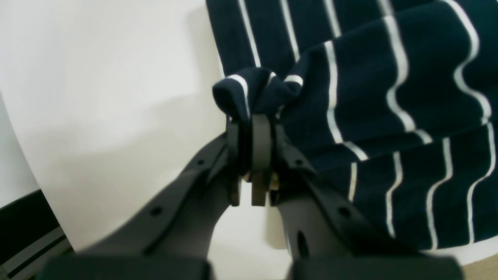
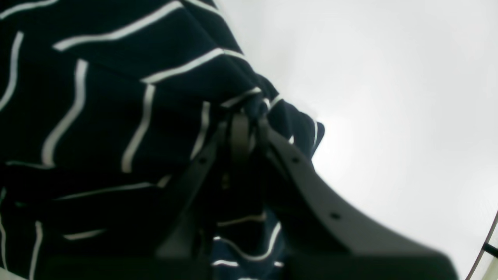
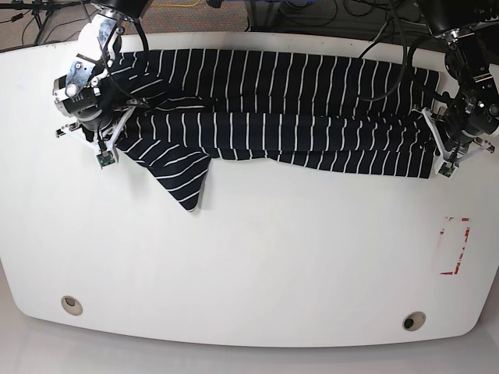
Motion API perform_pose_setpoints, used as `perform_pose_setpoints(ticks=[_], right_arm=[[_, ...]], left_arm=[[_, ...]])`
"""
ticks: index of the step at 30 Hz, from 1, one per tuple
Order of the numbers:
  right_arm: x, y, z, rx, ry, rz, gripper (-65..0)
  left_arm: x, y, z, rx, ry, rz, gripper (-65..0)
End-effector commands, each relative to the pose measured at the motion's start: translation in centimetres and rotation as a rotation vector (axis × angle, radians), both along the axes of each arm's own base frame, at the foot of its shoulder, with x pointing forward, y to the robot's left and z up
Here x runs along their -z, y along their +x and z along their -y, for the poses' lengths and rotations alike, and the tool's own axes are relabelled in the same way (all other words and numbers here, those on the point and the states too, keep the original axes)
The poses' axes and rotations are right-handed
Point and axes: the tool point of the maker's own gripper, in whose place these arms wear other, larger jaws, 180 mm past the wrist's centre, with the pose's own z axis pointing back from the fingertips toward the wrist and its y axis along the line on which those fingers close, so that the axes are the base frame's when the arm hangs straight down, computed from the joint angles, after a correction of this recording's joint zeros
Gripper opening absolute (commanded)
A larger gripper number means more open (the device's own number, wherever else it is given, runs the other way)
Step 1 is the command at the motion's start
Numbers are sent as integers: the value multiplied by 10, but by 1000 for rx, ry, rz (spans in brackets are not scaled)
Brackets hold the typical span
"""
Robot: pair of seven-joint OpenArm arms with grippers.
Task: Fold the T-shirt properly
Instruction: 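Release the hem and move the right gripper to the protruding sleeve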
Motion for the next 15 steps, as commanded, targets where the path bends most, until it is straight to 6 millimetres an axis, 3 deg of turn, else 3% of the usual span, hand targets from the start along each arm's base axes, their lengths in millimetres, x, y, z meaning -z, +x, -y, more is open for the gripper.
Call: perform_pose_setpoints(ticks=[1, 5, 12, 15], right_arm=[[-9, 4, 7, 2, -28, 27, -648], [-9, 4, 7, 2, -29, 25, -604], [-17, 7, 7, -1, -41, 49, -187], [-31, 13, 5, -12, -51, 93, -73]], left_arm=[[-11, 3, -9, -1, 38, 22, -650], [-9, 2, -9, -1, 38, 17, -622], [-11, 5, -8, 1, 38, 24, -371], [-12, 6, -8, 2, 38, 27, -303]])
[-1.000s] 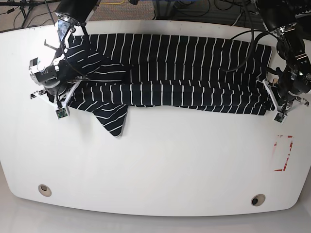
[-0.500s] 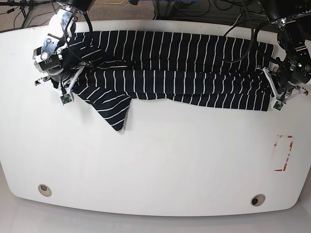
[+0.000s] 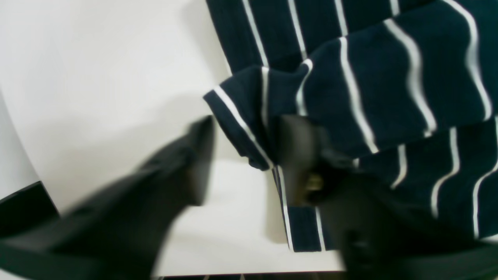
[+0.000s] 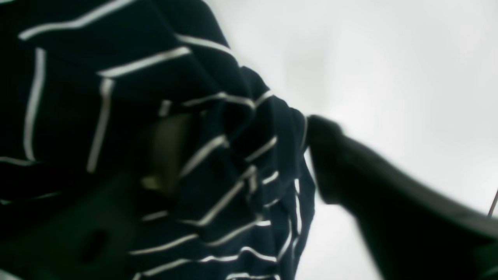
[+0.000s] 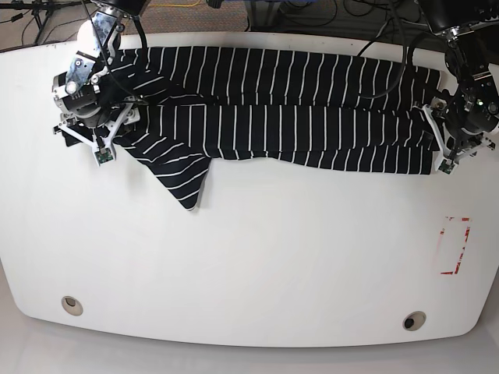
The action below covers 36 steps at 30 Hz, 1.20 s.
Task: Fold the T-shirt properly
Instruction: 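Release the hem and move the right gripper to the protruding sleeve, then grasp the protruding sleeve with the right gripper and tuck it onto the fold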
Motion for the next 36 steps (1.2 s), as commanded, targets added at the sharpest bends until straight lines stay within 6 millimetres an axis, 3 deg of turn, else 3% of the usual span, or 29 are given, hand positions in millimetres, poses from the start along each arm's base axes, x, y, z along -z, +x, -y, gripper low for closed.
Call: perform_pose_setpoints(ticks=[1, 6, 11, 24, 32, 36], right_arm=[[-26, 17, -3, -21, -11, 97, -54], [-46, 44, -26, -58, 111, 210, -38], [-51, 69, -48, -76, 224, 263, -38], [-17, 125, -113, -158, 450, 227, -38], [7, 138, -135, -175, 552, 212, -38], [16, 139, -136, -181, 566, 211, -48]], left_arm=[[-13, 8, -6, 5, 25, 38, -292], [-29, 20, -9, 15, 44, 82, -290], [-41, 32, -10, 16, 52, 122, -290], [-59, 40, -15, 25, 84, 165, -290], [-58, 40, -14, 22, 80, 164, -290], [-57, 39, -14, 22, 79, 163, -290]])
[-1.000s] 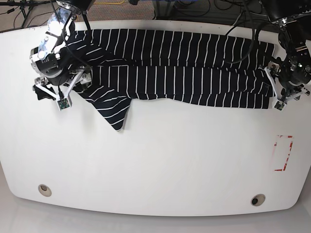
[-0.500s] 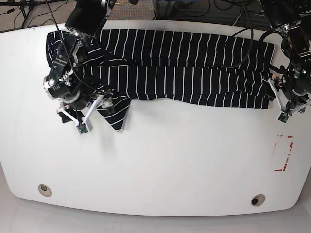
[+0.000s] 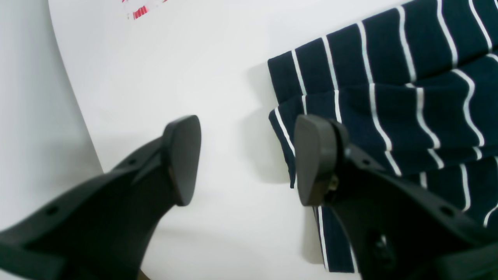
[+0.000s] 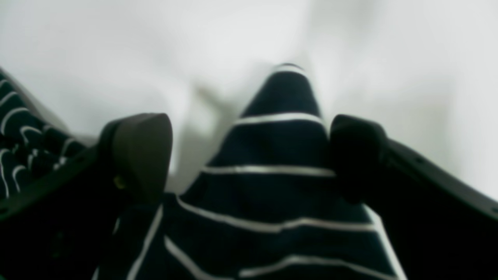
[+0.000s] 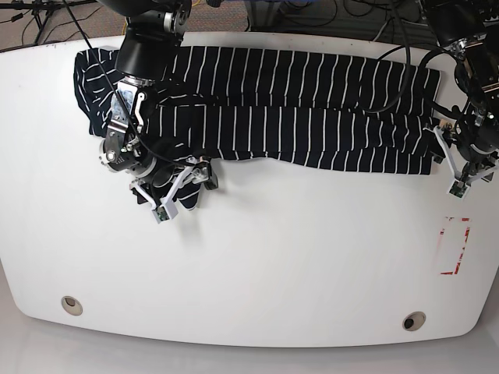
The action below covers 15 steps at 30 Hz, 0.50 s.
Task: Fold the T-shirt properly
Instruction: 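Grasp the protruding sleeve with the right gripper and tuck it onto the fold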
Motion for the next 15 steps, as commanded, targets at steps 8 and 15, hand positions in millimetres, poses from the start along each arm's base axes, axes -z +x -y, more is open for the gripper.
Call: perform_pose_setpoints(ticks=[8, 15], right_arm=[[-14, 15, 4, 2, 9, 61, -439], [-29, 18, 6, 3, -7, 105, -642]], left_arm=[[-13, 6, -4, 6, 17, 41, -290], [-14, 7, -4, 7, 17, 44, -290]])
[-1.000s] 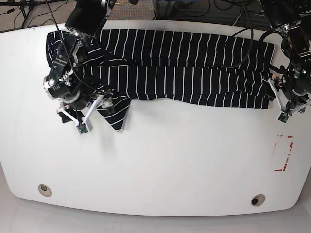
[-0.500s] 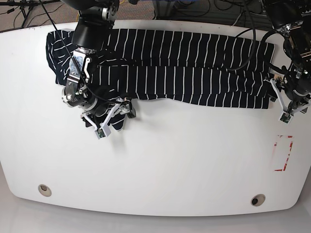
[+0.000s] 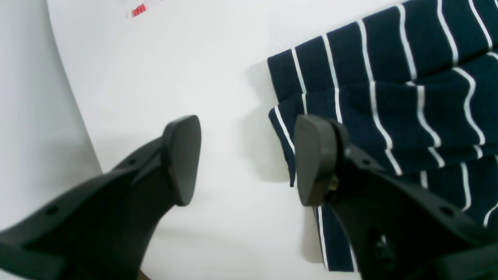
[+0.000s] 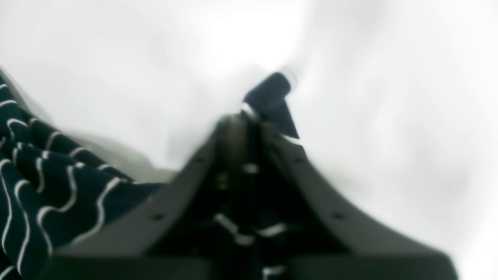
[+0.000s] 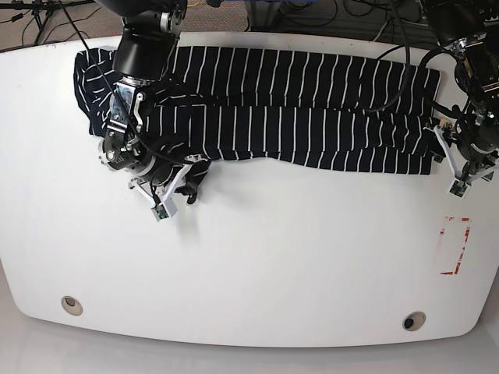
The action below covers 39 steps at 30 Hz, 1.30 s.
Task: Fold the T-shirt properly
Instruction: 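Grasp the protruding sleeve with the right gripper and tuck it onto the fold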
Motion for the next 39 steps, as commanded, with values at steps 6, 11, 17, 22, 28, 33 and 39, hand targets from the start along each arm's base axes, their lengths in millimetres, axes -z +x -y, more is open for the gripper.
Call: perform_pose_setpoints(ticks=[6, 11, 17, 22, 28, 33, 39], right_arm=[[-62, 15, 9, 2, -67, 160, -636], [-93, 3, 5, -2, -99, 211, -636], [-119, -19, -6, -35, -61, 255, -636], [-123, -46, -21, -78, 19, 246, -636], [-116, -73, -35, -102, 146, 209, -636], [-110, -96, -39, -113, 250, 174, -633], [-103, -116, -39, -133, 301, 132, -631]], left_arm=[[-17, 11, -3, 7, 18, 54, -290], [-19, 14, -4, 5, 17, 62, -290], [-19, 14, -3, 6, 17, 61, -290], [-18, 14, -3, 6, 16, 60, -290], [-17, 13, -4, 5, 17, 57, -290], [-16, 12, -4, 5, 16, 53, -290], [-15, 11, -4, 5, 16, 50, -290]])
